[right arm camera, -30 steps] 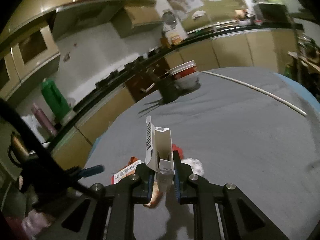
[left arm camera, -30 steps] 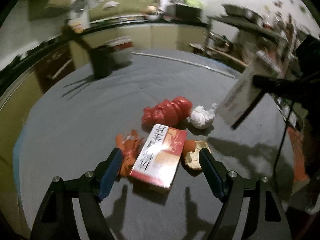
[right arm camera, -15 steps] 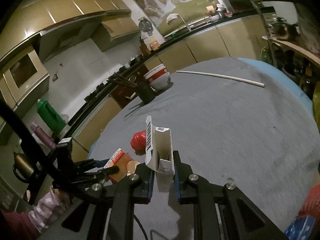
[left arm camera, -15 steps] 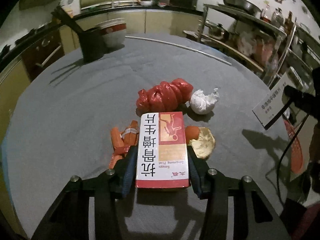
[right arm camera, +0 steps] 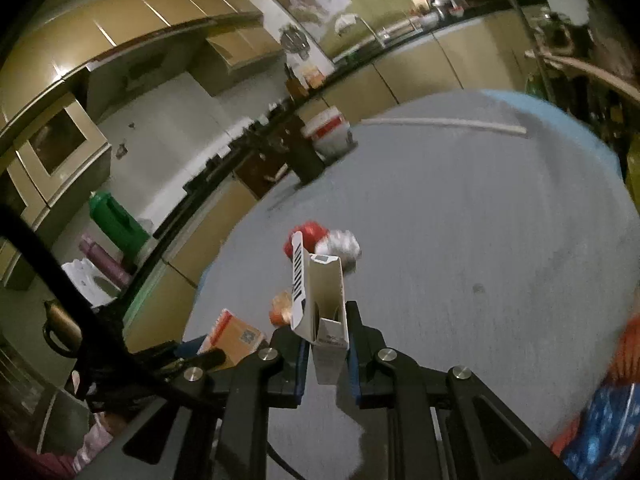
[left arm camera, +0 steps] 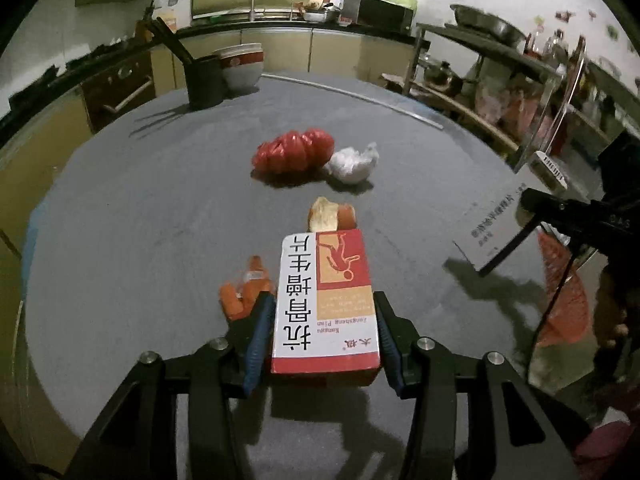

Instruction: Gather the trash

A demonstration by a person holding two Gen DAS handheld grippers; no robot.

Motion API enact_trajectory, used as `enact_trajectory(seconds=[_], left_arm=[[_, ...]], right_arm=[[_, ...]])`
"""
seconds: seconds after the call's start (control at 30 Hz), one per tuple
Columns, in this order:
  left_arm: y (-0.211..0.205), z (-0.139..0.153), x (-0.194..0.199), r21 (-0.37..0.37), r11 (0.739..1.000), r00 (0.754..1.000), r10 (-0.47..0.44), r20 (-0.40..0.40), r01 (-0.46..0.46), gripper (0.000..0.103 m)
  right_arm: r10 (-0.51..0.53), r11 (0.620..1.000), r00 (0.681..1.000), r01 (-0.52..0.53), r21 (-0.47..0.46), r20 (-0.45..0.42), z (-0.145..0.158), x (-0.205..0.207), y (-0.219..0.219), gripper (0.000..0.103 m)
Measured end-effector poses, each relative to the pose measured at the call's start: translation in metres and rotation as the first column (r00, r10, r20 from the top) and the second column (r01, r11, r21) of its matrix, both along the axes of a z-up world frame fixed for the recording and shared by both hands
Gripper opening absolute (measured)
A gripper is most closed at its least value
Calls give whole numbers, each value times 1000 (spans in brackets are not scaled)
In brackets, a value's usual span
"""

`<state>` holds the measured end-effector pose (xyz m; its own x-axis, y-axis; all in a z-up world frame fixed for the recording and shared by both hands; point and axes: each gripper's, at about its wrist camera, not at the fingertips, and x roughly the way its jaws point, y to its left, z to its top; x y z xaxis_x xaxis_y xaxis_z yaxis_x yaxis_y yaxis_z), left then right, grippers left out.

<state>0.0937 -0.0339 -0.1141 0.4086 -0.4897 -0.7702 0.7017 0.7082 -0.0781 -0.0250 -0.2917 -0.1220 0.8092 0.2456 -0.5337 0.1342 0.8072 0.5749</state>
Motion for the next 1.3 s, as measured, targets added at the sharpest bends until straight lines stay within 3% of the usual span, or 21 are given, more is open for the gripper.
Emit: enact_trajectory(seconds=[0.07,0.13,0.2,0.4,0.53,0.83,1.03,1.13,1.3], left_arm=[[3,0,-2,15,1000,1000,5,3,-5,56],[10,5,-6,1,1000,1000,7,15,-7,73],[18,8,-10,-10,1000,1000,9,25,-8,77],[58,9,0,-81,993,995,75,-60,-80,78],[68,8,9,-75,991,992,108,-56,-113,77],[69,-14,29,-21,992,988,122,-97,-125,76],[44,-27,35,95,993,996,69,-60,-64,77],[36,-29,45,102,993,997,58,-57,-52,77],[7,-25,70,164,984,997,68,22,-71,77]], right_arm=[[-6,1000,1000,6,-14,-22,-5,-6,1,17],[-16,999,999,13,-49,-47,-9,-12,2,18],[-19,996,998,14,-88,-55,-9,-18,3,20],[-9,993,998,0,-121,-69,-10,-30,3,21],[-8,994,998,1,-109,-67,-10,-32,3,21],[-4,994,998,-3,-106,-67,-11,-31,3,21],[-6,995,998,-1,-100,-66,-11,-28,3,21],[-3,995,998,-3,-99,-61,-12,-28,3,21],[2,992,999,-8,-124,-54,-11,-27,5,21]])
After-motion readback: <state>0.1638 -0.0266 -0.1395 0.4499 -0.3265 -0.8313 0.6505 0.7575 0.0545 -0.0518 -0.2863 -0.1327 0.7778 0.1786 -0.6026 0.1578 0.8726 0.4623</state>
